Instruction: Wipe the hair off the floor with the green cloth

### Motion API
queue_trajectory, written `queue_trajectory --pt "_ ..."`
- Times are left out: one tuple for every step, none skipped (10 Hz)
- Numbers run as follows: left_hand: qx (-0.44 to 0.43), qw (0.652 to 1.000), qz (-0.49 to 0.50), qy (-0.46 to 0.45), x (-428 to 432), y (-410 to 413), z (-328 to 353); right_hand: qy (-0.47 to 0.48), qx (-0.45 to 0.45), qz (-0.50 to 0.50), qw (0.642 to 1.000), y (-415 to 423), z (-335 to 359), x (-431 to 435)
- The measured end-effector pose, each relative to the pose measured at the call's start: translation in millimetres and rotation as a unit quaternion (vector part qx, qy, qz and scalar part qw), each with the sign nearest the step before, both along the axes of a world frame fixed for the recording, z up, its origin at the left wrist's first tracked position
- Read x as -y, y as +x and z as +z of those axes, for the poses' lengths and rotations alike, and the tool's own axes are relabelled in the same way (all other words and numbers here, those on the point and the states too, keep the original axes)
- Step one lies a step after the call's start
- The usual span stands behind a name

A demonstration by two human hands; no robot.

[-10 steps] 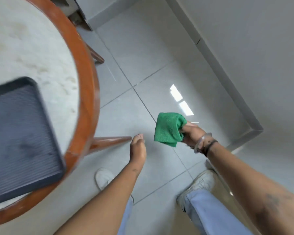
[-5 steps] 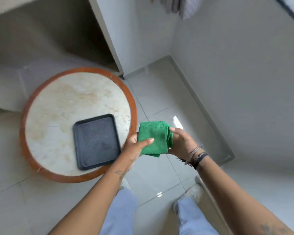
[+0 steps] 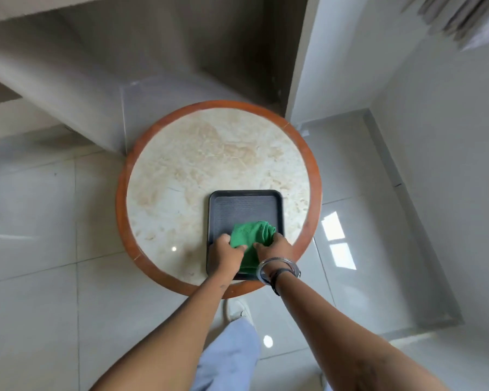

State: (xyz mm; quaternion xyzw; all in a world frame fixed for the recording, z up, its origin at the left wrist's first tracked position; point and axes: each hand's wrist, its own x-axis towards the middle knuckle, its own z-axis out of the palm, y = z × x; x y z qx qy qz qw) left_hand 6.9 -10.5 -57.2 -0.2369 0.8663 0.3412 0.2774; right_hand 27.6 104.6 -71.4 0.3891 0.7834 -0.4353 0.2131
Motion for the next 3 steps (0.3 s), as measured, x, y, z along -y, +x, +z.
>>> queue_trajectory --pt "0.035 0.997 -0.038 -0.056 -1 -1 -18 0.099 0.043 0.096 0.989 1 -11 7" --pt "0.017 0.99 -0.051 -0.133 -10 -2 -11 0.212 0.037 0.13 0.968 1 6 0" --pt "-0.037 0.981 -0.097 -0.163 -11 -1 13 0.165 0.011 0.033 0.986 9 36 -16"
